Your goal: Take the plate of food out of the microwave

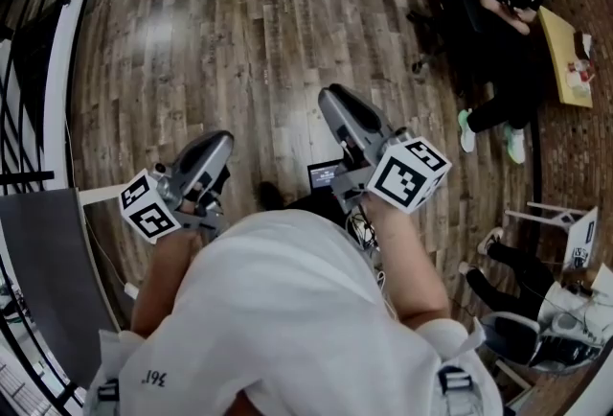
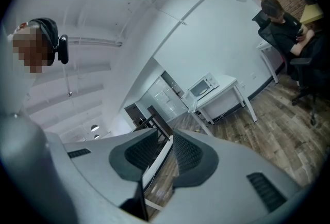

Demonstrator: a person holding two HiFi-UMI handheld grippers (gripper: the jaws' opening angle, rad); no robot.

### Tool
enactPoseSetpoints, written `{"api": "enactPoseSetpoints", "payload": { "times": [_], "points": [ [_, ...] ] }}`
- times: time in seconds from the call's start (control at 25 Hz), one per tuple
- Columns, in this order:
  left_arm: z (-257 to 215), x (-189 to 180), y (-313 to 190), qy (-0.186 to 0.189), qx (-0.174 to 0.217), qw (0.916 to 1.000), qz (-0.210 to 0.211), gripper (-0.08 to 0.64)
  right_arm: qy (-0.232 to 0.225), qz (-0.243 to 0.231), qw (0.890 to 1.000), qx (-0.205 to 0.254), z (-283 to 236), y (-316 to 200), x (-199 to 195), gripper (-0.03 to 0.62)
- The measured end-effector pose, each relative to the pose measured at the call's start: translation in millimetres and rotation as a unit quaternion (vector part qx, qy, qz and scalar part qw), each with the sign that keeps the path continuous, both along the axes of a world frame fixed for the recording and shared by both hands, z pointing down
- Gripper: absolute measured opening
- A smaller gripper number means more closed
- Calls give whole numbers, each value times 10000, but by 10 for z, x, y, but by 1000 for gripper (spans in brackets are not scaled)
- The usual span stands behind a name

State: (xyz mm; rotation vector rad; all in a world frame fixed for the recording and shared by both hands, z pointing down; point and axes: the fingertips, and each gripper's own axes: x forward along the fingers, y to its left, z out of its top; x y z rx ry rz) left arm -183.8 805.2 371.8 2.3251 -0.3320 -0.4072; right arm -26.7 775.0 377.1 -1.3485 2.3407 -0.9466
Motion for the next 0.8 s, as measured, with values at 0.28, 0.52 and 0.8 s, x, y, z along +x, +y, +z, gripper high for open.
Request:
{"api": "enactPoseSetpoints", "payload": {
  "times": [0.28,0.52,0.8],
  "points": [
    [-51,-233,-56,-24,-13,10000,63,6,42,79,10000,-2,-47,-46,-214,71],
    [-7,-305,-85,26,-45,9999,140,6,161,105,9998,-26,5,-24,-321,71],
    [80,-125,-326,-156,-103,9997,133,6,301,178,9994,-25,30,-216,-210,71]
  ]
}}
